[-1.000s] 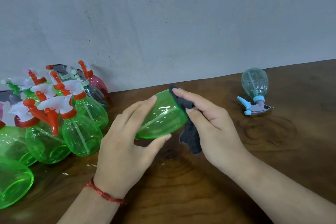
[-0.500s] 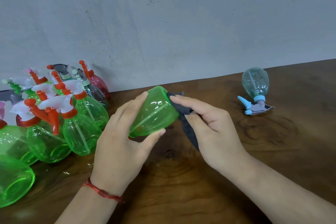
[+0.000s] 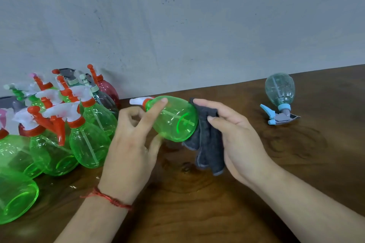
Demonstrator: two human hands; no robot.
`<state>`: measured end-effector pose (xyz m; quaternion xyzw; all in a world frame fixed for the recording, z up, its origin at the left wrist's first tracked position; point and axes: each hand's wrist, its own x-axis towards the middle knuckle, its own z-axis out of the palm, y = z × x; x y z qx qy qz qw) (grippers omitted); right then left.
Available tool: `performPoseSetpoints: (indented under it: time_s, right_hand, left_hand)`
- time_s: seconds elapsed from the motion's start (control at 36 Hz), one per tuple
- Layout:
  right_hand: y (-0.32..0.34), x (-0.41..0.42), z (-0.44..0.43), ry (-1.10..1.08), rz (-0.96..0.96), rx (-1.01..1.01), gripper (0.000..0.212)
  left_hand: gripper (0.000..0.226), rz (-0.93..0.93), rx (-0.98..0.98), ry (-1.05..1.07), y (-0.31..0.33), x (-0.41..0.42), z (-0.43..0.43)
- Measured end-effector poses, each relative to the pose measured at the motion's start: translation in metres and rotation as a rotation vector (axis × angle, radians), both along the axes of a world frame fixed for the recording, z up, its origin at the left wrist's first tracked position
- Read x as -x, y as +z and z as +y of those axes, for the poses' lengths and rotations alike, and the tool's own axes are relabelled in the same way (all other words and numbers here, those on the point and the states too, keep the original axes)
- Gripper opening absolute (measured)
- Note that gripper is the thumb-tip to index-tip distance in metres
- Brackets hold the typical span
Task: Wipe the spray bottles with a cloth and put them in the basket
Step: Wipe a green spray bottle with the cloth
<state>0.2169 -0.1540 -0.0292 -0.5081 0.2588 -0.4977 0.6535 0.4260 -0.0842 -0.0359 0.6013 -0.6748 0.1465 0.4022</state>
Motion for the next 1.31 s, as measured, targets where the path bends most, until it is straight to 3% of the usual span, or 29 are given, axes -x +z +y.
performPoseSetpoints:
  time_s: [0.11, 0.22, 0.31, 0.36, 0.39, 0.5, 0.61, 0.78, 0.94, 1.03, 1.08, 1.17, 1.31]
  right_hand:
    - [-0.004, -0.003, 0.000, -0.036, 0.055, 0.012, 0.049]
    - [-0.008, -0.001, 0.002, -0.081, 0.145, 0.115, 0.054]
    - [-0.011, -0.001, 0.001, -0.115, 0.228, 0.241, 0.056]
    - [-0.012, -0.001, 0.003, -0.116, 0.268, 0.362, 0.055]
    - [-0.012, -0.001, 0.004, -0.111, 0.297, 0.424, 0.054]
    - [-0.014, 0.000, 0.006, -0.076, 0.400, 0.645, 0.053]
    - [-0.014, 0.001, 0.005, -0.065, 0.399, 0.686, 0.051]
    - [-0.008, 0.001, 0.001, -0.087, 0.297, 0.520, 0.048]
    - [0.008, 0.018, -0.014, -0.503, 0.045, 0.457, 0.037]
    - [0.008, 0.021, -0.020, -0.580, 0.106, 0.547, 0.041]
    - [0.007, 0.018, -0.021, -0.575, 0.247, 0.640, 0.044]
    - [0.000, 0.013, -0.018, -0.451, 0.464, 0.779, 0.045]
    - [0.001, 0.011, -0.012, -0.214, 0.502, 0.870, 0.044]
  left_hand:
    - [0.096, 0.225, -0.184, -0.121, -0.011, 0.005, -0.002]
    - [0.091, 0.562, -0.303, -0.399, -0.015, 0.016, 0.003]
    - [0.063, 0.879, -0.309, -0.613, -0.016, 0.023, 0.006]
    - [0.049, 1.038, -0.254, -0.614, -0.015, 0.029, 0.006]
    - [0.052, 1.073, -0.234, -0.567, -0.015, 0.032, 0.004]
    - [0.070, 1.070, -0.214, -0.391, -0.018, 0.031, -0.002]
    - [0.115, 1.030, -0.368, -0.487, -0.014, 0.025, 0.001]
    - [0.121, 0.762, -0.400, -0.427, -0.010, 0.028, 0.007]
    - [0.124, 0.637, -0.442, -0.454, -0.006, 0.036, 0.015]
    - [0.122, 0.596, -0.464, -0.462, -0.005, 0.040, 0.018]
    - [0.120, 0.585, -0.487, -0.491, -0.005, 0.043, 0.020]
    - [0.118, 0.580, -0.528, -0.522, -0.005, 0.049, 0.021]
    - [0.113, 0.558, -0.501, -0.529, -0.003, 0.051, 0.023]
